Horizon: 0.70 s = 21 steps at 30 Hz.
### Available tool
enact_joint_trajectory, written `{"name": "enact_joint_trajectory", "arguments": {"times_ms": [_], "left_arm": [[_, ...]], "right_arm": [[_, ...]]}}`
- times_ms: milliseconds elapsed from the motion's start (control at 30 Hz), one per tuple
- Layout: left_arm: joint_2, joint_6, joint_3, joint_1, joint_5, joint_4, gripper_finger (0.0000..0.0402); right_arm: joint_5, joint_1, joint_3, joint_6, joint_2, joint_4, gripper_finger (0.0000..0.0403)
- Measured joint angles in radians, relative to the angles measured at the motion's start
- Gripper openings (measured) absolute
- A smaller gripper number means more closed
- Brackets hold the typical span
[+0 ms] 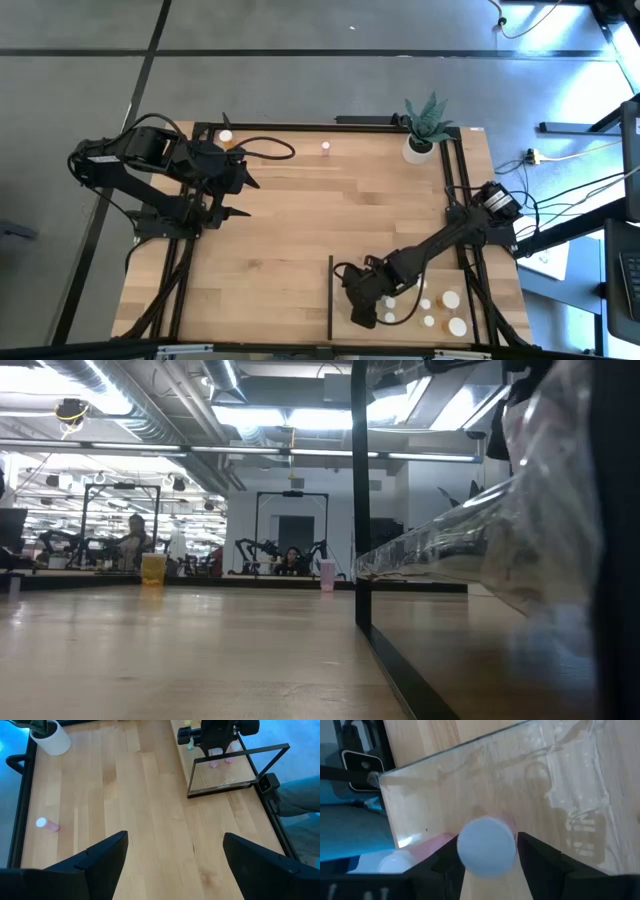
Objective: Pick and place medicine bottles onto shelf by color
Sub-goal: Put the left pink pill bottle on the shelf aligned with the other pink pill bottle
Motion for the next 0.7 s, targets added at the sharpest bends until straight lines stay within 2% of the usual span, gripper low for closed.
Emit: {"name": "enact_joint_trajectory", "arguments": {"times_ms": [467,700], "left_arm": [[0.000,0.000,0.000,0.000,0.000,0.000,0.0321],[0.000,-0.001,0.000,0.000,0.000,0.000,0.0321]], "right_arm": [[-0.020,-0.006,0.002,-0.025,-0.010,0.015,0.0178],[-0.020,-0.006,0.061,-0.054,-0.011,-0.020,0.0178]]}}
